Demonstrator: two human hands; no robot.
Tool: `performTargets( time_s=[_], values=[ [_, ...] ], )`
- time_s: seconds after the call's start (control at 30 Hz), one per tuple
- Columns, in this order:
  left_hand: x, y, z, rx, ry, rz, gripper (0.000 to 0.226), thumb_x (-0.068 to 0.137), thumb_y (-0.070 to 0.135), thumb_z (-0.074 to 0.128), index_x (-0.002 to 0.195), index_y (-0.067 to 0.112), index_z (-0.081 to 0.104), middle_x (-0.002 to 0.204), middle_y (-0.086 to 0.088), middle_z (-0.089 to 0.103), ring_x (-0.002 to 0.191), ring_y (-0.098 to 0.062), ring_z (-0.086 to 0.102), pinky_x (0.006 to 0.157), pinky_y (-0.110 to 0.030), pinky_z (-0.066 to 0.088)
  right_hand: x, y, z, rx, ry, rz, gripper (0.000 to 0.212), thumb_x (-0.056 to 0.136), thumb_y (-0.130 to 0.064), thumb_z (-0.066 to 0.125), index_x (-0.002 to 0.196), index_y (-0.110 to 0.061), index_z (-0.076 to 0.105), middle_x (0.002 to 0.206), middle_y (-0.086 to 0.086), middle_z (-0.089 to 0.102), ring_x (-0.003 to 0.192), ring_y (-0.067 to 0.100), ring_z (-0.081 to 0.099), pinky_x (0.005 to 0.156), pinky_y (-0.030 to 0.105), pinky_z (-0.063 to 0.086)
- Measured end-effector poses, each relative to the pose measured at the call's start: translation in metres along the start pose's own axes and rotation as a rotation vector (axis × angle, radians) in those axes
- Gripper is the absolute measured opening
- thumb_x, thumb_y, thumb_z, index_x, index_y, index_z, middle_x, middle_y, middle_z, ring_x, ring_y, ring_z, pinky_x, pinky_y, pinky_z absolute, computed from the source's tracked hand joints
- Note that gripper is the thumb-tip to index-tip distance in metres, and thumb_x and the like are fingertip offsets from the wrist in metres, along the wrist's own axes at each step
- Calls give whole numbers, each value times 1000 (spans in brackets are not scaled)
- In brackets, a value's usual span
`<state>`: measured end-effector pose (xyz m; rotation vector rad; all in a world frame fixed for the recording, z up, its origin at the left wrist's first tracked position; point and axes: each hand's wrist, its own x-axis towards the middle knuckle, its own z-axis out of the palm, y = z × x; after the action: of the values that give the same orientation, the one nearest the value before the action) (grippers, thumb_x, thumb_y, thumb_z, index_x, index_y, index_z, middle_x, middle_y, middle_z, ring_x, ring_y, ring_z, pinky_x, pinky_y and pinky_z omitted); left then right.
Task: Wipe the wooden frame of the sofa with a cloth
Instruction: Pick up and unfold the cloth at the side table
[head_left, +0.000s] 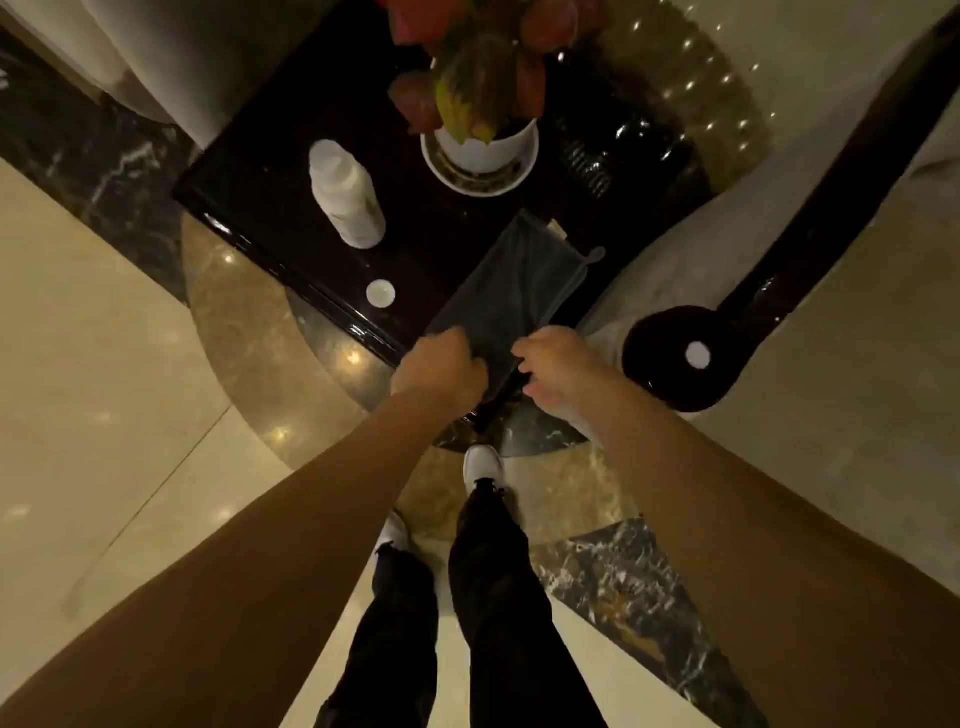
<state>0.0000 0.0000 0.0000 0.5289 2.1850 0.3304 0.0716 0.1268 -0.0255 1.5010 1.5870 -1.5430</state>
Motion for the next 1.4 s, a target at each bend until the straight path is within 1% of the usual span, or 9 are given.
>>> performTargets(
  time_s=[0.47,0.57,0.67,0.8,0.97,1.07,1.17,1.27,1.4],
  values=[
    [159,-16,41,-5,118,6,69,87,18,65,148,18,31,137,-19,48,125,-42,44,104,-57,38,130,16,19,146,450,8,62,88,-9,67,144,-5,39,142,20,51,126,38,55,105,43,49],
    [161,-15,35,-260,-1,-69,53,85,10,67,135,16,48,111,-13,60,106,-33,57,84,-35,43,124,14,15,285,392,40,48,88,-6,68,133,-3,49,131,18,61,118,35,61,95,35,53],
    [149,-12,17,-346,0,-84,14,82,5,65,90,16,64,92,-12,66,100,-34,63,82,-40,51,101,6,14,328,351,-47,52,86,-7,73,132,-9,48,124,15,67,115,32,64,99,43,54],
    [94,-7,-24,-430,130,16,29,77,4,65,103,12,55,96,-10,63,97,-32,63,79,-47,55,43,-5,6,389,274,-199,85,84,-4,76,154,-18,29,117,7,71,117,22,64,100,33,49],
    [13,0,-57,-445,307,283,48,79,1,68,119,15,46,101,-8,64,92,-25,66,78,-50,58,-40,-4,-19,200,251,-421,55,77,-3,81,128,-10,62,115,9,70,112,23,65,100,40,54],
    [-23,7,-69,-394,292,432,57,84,-3,66,132,25,52,103,1,71,98,-13,69,83,-24,55,-87,9,-37,-13,398,-620,24,80,-7,79,102,-11,71,94,3,62,85,13,61,81,13,48],
    [-54,22,-67,-222,351,618,39,83,-2,67,118,16,69,109,3,65,104,-16,65,87,-11,46,-134,30,-54,-70,530,-734,18,81,-12,79,96,-11,71,99,2,51,86,7,48,78,0,35],
    [-74,40,-55,-206,415,691,21,79,8,76,99,13,73,105,-3,56,98,-13,55,85,-17,46,-168,52,-71,190,474,-659,10,89,-17,72,91,-16,62,82,-10,54,79,8,53,70,16,43],
    [-91,75,-37,-671,-48,599,7,89,13,68,88,16,61,87,0,68,87,-15,68,79,-34,56,-187,80,-93,503,494,-566,18,90,-22,72,99,-10,63,92,2,68,89,15,66,76,28,56]
  ],
)
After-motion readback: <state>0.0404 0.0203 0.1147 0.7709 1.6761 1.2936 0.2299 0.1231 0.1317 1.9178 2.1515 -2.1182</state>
